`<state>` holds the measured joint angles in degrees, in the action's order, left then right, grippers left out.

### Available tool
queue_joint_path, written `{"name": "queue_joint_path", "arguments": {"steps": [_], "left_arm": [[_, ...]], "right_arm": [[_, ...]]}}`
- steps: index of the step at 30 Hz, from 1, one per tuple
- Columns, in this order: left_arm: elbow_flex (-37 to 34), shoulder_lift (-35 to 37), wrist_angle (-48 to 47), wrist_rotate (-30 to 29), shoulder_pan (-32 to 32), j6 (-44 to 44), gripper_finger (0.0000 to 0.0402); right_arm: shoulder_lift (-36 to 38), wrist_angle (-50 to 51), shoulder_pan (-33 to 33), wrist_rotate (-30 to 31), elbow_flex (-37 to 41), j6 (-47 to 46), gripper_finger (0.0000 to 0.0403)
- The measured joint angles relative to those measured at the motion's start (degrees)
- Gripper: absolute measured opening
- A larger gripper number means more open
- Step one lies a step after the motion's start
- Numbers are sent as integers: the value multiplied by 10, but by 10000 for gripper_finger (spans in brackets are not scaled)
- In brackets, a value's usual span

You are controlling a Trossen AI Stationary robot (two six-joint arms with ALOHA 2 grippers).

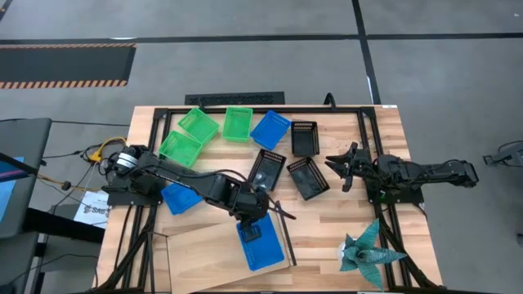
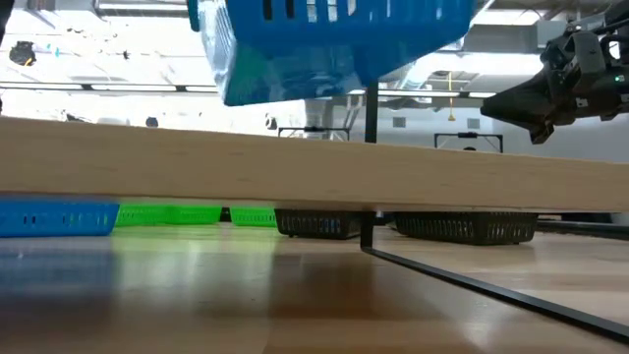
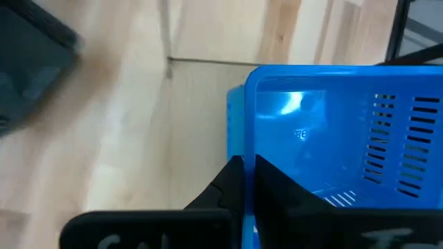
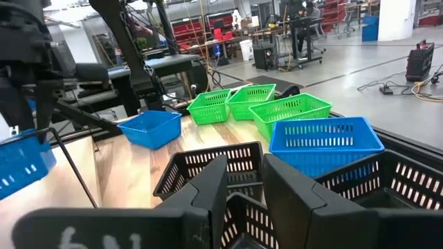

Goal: Stack baskets on shelf by color
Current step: Put the middle blue basket on the shelf

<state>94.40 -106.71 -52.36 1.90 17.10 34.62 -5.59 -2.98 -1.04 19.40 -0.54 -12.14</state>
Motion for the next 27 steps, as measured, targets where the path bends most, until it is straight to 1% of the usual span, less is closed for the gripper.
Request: {"name": "queue_joint_path", "arguments": {"steps": [2,5,8,11,14,18,24,27], "left_arm": [[7,-22,-19,27,0,-3,0],[52,-66,-33,56,0,-30,0],[113,-106,-100,46,0,-50,0],[162,-135,-152,24,-1,-62,0],[194,-151,-147,13,-1,-64,0],[202,-153,-136,6,-2,-63,0],[202,-153,-150,7,-5,-60,0],[202,-153,-144,2,-4,-59,6]], "right_arm": [[0,0,0,0,0,0,118],[0,-2,0,0,0,0,118],[-4,-3,0,0,0,0,118],[-4,-3,0,0,0,0,118],[-3,-2,0,0,0,0,118],[-4,0,0,0,0,1,118],[-5,0,0,0,0,1,118],[-5,0,0,0,0,1,118]]}}
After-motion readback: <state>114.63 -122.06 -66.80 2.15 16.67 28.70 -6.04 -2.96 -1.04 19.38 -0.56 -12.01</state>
